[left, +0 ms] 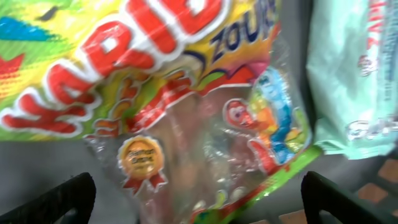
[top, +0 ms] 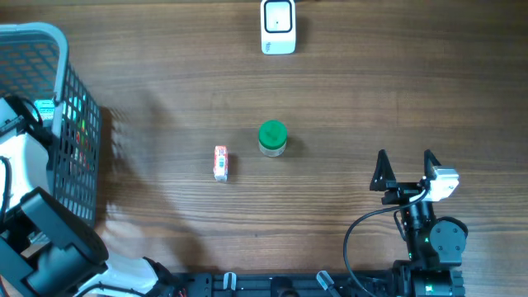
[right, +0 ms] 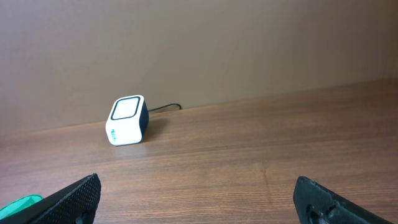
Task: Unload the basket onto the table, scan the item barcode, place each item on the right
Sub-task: 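Reach the left gripper into the basket and grasp the Haribo gummy bag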
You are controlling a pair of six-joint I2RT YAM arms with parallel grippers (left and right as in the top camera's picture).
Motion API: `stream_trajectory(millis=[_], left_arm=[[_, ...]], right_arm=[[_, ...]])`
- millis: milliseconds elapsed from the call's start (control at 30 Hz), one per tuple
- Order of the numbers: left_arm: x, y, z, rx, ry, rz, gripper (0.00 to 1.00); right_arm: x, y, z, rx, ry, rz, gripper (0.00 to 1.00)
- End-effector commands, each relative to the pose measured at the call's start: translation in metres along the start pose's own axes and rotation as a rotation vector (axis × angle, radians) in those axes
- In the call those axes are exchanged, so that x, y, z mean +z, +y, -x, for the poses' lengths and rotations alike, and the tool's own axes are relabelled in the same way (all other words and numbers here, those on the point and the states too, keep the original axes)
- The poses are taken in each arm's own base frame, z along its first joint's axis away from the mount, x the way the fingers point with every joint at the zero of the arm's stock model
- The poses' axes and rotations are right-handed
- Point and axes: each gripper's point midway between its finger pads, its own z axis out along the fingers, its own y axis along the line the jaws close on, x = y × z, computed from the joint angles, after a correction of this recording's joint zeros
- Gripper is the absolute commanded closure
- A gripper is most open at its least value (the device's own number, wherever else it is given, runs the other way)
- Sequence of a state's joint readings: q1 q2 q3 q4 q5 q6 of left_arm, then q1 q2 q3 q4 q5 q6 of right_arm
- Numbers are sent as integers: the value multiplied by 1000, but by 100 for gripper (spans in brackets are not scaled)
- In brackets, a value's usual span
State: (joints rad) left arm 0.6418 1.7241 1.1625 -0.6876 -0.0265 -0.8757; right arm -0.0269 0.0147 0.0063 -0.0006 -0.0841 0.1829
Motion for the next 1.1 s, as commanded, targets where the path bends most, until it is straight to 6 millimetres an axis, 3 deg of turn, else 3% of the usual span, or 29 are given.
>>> stream_trajectory(millis=[0,133,200,267,300,333,500,733,1067], left_arm=[[48,16,-25,-16,105,83,0],[75,28,-47,-22,210,130,0],[79,35,-53,-23,236,159,0],[78,38,-56,-24,246,172,11],[77,41,-58,-24,254,184,12],[76,43,-59,-25,260,194,0],[51,41,-45,-76,222,168,0],[-23,47,10,-155,24,69,0],[-26,40,8,-138,15,48,0]], right_arm=[[0,0,0,10,-2,-2,0],[0,0,0,10,-3,-2,1],[0,0,0,10,-3,-2,0],[0,0,0,10,-2,-2,0],[0,0,0,10,-2,-2,0],[0,0,0,10,-3,-2,0],[0,0,0,10,-3,-2,0],[0,0,0,10,-3,-2,0],[0,0,0,10,-3,-2,0]])
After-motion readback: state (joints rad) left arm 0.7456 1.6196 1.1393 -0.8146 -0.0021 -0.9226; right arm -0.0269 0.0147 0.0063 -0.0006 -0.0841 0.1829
